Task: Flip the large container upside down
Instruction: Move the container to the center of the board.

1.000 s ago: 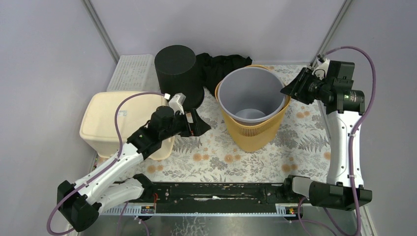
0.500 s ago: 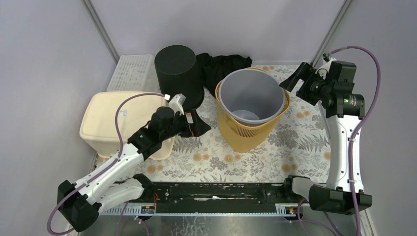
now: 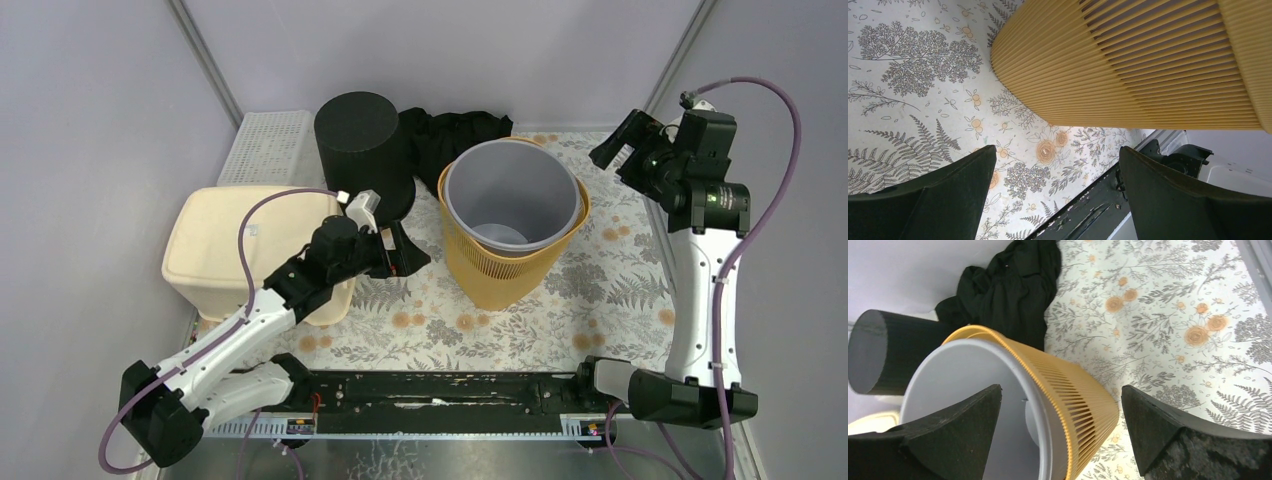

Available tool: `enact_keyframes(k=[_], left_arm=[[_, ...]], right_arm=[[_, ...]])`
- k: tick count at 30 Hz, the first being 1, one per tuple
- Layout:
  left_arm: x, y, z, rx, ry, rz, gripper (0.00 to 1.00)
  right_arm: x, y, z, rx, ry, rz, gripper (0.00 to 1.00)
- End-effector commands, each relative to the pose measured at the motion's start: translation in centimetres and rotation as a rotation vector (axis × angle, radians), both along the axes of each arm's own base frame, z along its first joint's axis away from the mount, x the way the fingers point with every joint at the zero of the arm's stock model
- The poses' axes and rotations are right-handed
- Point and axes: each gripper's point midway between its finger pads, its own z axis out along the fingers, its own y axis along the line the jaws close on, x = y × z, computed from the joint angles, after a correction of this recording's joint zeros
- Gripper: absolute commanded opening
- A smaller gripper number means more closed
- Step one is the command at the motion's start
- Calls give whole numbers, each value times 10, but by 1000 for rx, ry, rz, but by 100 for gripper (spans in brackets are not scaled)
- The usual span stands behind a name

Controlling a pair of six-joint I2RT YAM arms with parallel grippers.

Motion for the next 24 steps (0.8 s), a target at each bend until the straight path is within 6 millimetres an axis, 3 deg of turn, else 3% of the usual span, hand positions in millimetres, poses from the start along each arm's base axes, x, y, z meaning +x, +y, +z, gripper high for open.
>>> enact_keyframes(k=[1, 7, 17, 24], left_arm=[[5, -6, 11, -35, -48, -1, 100], [6, -5, 6, -29, -43, 4, 100], [9, -9, 7, -44, -47, 3, 100], [17, -19, 2, -78, -47, 0, 100]], right_arm=[[17, -20, 0, -73, -8, -79, 96], [22, -48, -11, -170, 35, -196, 96], [42, -47, -48, -123, 90, -205, 96], [38, -79, -59, -223, 107, -352, 96]])
